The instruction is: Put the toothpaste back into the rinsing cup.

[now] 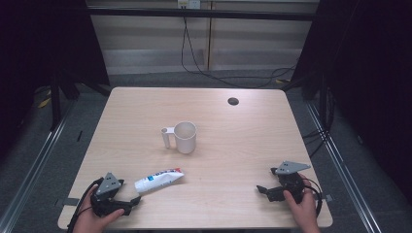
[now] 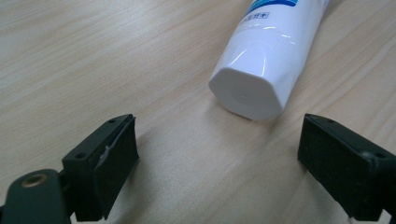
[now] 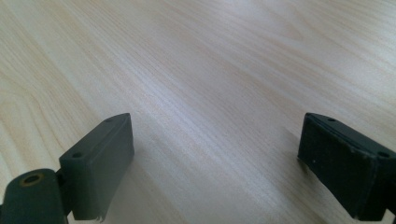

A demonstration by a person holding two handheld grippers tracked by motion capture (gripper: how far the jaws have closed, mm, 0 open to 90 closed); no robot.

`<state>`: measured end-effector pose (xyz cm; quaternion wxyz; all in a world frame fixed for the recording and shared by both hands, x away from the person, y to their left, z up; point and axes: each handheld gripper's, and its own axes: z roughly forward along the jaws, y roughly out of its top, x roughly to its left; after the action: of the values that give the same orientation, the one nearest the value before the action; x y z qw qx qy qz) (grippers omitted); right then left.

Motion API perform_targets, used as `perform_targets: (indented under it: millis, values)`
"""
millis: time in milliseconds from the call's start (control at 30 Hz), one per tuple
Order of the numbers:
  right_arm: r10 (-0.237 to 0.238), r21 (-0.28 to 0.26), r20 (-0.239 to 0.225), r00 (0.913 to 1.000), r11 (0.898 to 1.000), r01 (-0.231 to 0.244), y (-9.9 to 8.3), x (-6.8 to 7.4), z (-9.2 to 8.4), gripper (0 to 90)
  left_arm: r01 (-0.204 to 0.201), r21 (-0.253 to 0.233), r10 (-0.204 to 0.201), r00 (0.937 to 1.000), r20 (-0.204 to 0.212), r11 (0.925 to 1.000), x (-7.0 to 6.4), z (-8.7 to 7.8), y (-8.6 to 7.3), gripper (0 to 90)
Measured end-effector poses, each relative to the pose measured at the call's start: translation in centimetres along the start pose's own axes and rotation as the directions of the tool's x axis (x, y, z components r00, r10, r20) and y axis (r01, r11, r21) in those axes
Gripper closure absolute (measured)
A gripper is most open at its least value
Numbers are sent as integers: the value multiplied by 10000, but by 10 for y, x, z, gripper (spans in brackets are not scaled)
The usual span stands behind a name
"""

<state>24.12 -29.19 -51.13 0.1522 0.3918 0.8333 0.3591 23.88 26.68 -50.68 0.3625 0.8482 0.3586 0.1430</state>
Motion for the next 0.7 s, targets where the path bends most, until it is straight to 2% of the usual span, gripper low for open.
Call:
perform_targets:
  millis: [367,400,500,600,700]
  values:
    - [0,-2,3,10000,10000,0,0,0,0,99,107,9,-107,9999,-127,9999,-2,0,1,136]
    - [2,-4,2,10000,10000,-2,0,0,0,99,124,85,-123,9998,-151,9999,-2,0,2,136]
    - [1,-2,3,10000,10000,-1,0,0,0,99,82,717,-76,9999,-93,9974,-4,-3,9,178]
    - [1,1,-2,10000,10000,-1,0,0,0,99,-67,1236,53,9999,116,9923,-7,-3,17,198]
    - [5,-5,0,10000,10000,-5,0,0,0,99,-219,1437,186,9995,246,9894,-7,-3,22,207]
